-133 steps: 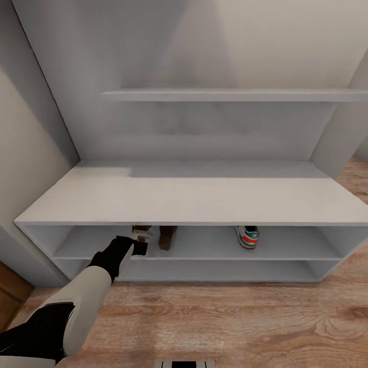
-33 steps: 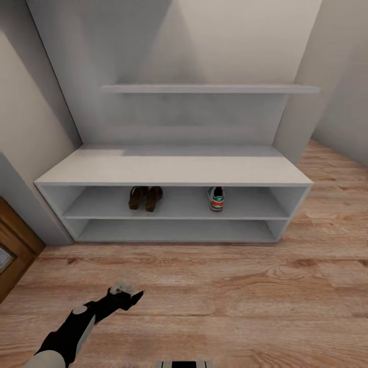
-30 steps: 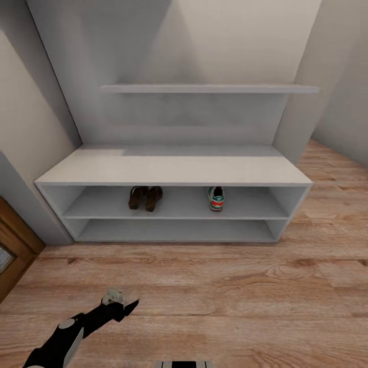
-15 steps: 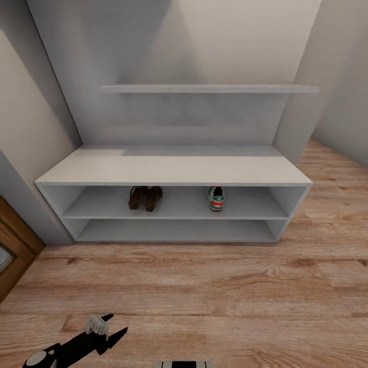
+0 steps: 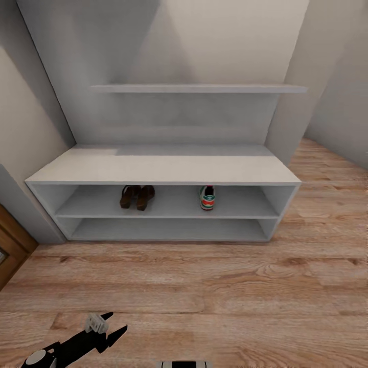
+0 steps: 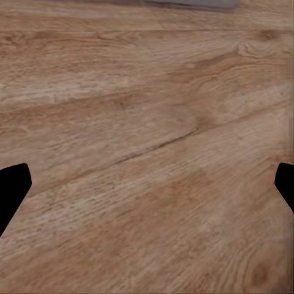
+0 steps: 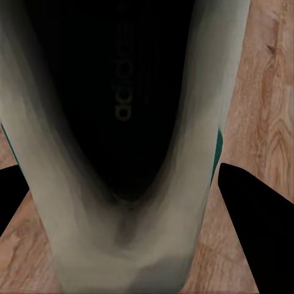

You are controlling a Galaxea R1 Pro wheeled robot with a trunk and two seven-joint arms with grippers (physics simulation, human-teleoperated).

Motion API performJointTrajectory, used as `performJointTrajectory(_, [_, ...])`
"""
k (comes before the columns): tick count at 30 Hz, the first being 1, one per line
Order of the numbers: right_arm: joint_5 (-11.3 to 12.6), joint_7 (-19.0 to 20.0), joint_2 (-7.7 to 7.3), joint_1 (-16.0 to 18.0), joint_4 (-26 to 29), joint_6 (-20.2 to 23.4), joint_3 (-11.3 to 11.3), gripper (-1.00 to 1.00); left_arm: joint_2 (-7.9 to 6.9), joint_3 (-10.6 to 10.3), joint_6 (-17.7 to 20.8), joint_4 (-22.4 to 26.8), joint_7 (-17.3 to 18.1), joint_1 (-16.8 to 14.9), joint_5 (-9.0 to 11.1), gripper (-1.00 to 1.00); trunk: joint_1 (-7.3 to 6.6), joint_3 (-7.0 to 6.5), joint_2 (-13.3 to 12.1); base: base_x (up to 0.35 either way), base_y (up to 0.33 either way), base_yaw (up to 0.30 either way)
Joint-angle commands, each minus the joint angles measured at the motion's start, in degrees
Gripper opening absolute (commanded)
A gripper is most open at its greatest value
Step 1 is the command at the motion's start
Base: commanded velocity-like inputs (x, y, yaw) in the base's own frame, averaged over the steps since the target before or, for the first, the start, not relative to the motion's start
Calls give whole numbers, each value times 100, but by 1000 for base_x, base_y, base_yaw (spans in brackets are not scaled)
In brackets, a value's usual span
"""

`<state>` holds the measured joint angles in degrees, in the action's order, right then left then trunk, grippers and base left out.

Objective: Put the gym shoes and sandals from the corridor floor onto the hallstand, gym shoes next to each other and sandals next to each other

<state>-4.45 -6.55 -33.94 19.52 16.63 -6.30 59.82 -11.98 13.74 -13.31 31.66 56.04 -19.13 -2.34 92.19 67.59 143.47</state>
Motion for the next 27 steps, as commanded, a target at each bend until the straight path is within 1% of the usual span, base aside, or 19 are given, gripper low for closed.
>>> performJointTrajectory(1, [-47, -13, 0, 8, -10, -21, 30, -100, 1, 27, -18, 2, 28, -3, -23, 100, -3, 4, 2, -181, -208, 0])
performJointTrajectory(13, [-47, -13, 2, 8, -10, -21, 30, -100, -22, 36, -8, 6, 24, -3, -4, 100, -3, 4, 2, -258, -158, 0])
performJointTrajectory(20, [-47, -13, 2, 8, -10, -21, 30, -100, -38, 47, 7, 6, 22, -3, -4, 100, -3, 4, 2, -282, -54, 0])
performJointTrajectory(27, [-47, -13, 2, 8, -15, -21, 30, -100, -50, 50, 20, 6, 21, -3, -4, 100, -3, 4, 2, -67, -6, 0])
